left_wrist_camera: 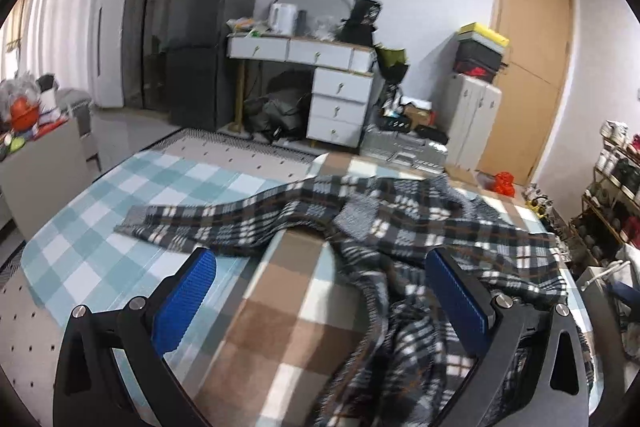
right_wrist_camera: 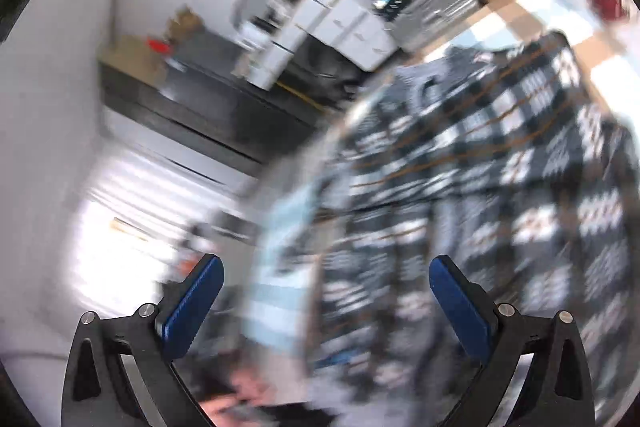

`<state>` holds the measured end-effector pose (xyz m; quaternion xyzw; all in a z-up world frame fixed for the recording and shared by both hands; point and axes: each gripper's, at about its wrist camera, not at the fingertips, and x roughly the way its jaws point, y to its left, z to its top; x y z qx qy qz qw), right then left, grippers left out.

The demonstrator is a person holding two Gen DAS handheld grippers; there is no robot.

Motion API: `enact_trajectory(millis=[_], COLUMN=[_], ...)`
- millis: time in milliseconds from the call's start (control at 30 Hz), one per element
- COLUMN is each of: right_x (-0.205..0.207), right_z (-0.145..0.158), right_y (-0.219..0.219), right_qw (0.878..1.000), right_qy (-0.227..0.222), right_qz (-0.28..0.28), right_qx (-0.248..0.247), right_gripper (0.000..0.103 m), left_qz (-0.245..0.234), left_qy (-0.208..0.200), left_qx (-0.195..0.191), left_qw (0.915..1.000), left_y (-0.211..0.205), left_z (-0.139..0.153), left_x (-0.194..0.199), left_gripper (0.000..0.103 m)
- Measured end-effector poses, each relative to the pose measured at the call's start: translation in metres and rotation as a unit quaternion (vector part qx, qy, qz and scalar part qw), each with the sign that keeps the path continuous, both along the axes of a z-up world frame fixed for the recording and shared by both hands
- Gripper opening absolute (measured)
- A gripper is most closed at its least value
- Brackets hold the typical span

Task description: Fold large clothes

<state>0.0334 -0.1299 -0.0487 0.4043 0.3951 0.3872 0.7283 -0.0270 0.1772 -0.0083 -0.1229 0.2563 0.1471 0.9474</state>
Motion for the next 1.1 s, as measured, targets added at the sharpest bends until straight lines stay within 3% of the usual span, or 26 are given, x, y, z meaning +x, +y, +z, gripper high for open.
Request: enact_trajectory(millis=[100, 200, 233, 300, 367, 400, 467, 500, 600, 667, 700, 767, 900, 1033, 1100], right_x=[-0.038, -0.077, -0.087, -0.110, -0.123, -0.126, -0.125, -0.122, -0.109, -0.105, -0.100, -0.105, -0.097, -0.090, -0.086], right_z=[0.010, 0.023, 0.025, 0.031, 0.028, 0.023, 0.014, 0.008, -0.004, -0.010, -0.013, -0.016, -0.022, -0.028, -0.029], right_y=[0.005, 0.034, 0.043, 0.062, 0.085, 0.098, 0.113, 0.119, 0.127, 0.127, 0.131, 0.120, 0.132, 0.145, 0.152], right_qw=[0.999, 0.986, 0.981, 0.957, 0.923, 0.906, 0.889, 0.888, 0.912, 0.923, 0.927, 0.931, 0.932, 0.935, 0.938], right_qy=[-0.037, -0.148, -0.181, -0.278, -0.354, -0.381, -0.396, -0.394, -0.354, -0.332, -0.319, -0.306, -0.297, -0.289, -0.284], right_qz=[0.018, 0.073, 0.067, 0.025, -0.023, -0.041, -0.060, -0.060, -0.043, -0.034, -0.028, -0.015, -0.002, 0.012, 0.021], right_qx=[0.022, -0.003, -0.020, -0.074, -0.147, -0.181, -0.224, -0.230, -0.203, -0.194, -0.195, -0.199, -0.205, -0.205, -0.198], right_gripper=[0.103, 0.103, 0.103, 0.103, 0.103, 0.103, 0.103, 0.103, 0.103, 0.103, 0.103, 0.103, 0.103, 0.103, 0.103], left_qz=[0.001, 0.005, 0.011, 0.038, 0.065, 0.078, 0.096, 0.098, 0.111, 0.130, 0.146, 0.167, 0.194, 0.176, 0.173], left_qy=[0.016, 0.033, 0.043, 0.062, 0.076, 0.086, 0.111, 0.120, 0.146, 0.150, 0.151, 0.153, 0.161, 0.174, 0.172], left_qx=[-0.018, -0.015, -0.013, -0.021, -0.038, -0.061, -0.110, -0.135, -0.257, -0.312, -0.333, -0.356, -0.364, -0.367, -0.388], left_qw=[0.9997, 0.9993, 0.9989, 0.9972, 0.9943, 0.9914, 0.9831, 0.9787, 0.9490, 0.9292, 0.9190, 0.9068, 0.8969, 0.8969, 0.8888], left_y=[0.021, 0.044, 0.053, 0.084, 0.113, 0.136, 0.172, 0.184, 0.231, 0.252, 0.263, 0.280, 0.312, 0.332, 0.338], left_z=[0.000, 0.000, -0.002, -0.008, -0.017, -0.025, -0.045, -0.054, -0.102, -0.131, -0.146, -0.164, -0.189, -0.202, -0.210], left_x=[-0.011, -0.025, -0.025, -0.029, -0.027, -0.025, -0.015, -0.011, 0.010, 0.022, 0.029, 0.042, 0.068, 0.088, 0.092], left_gripper=[0.102, 0.102, 0.102, 0.102, 0.102, 0.102, 0.102, 0.102, 0.102, 0.102, 0.102, 0.102, 0.102, 0.072, 0.071])
